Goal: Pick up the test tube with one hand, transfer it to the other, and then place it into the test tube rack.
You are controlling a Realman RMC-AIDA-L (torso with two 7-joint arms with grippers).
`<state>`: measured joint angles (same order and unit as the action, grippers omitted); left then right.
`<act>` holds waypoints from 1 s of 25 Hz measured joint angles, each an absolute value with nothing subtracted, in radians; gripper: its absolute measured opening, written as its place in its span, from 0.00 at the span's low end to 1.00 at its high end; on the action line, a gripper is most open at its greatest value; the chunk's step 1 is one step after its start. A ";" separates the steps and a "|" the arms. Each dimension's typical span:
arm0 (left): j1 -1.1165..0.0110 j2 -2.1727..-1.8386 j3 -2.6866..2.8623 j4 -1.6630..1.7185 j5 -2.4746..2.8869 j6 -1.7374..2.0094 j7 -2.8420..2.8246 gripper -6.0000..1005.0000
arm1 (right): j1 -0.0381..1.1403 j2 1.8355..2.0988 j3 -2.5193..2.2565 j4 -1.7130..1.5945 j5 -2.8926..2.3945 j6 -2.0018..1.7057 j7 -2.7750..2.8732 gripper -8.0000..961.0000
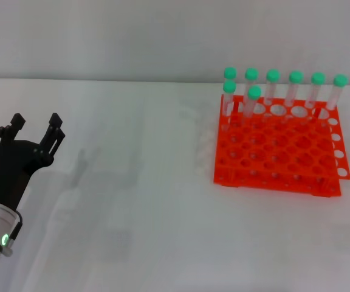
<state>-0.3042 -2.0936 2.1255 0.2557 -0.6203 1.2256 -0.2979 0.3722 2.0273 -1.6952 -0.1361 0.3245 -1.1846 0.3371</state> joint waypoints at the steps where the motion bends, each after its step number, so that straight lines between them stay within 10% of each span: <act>1: -0.306 -2.094 2.125 0.255 -0.620 1.225 -0.301 0.70 | 0.369 2.027 -1.696 -0.133 0.329 -1.179 0.337 0.79; 10: -0.341 -2.089 2.118 0.228 -0.636 1.157 -0.392 0.89 | 0.357 2.028 -1.713 -0.130 0.327 -1.149 0.341 0.79; 25: -0.347 -2.091 2.118 0.237 -0.748 1.158 -0.411 0.89 | 0.350 2.028 -1.714 -0.138 0.333 -1.150 0.346 0.79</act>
<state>-0.3470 -2.0908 2.1185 0.2365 -0.7475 1.1580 -0.4109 0.3500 2.0279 -1.7145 -0.1382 0.3329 -1.1503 0.3458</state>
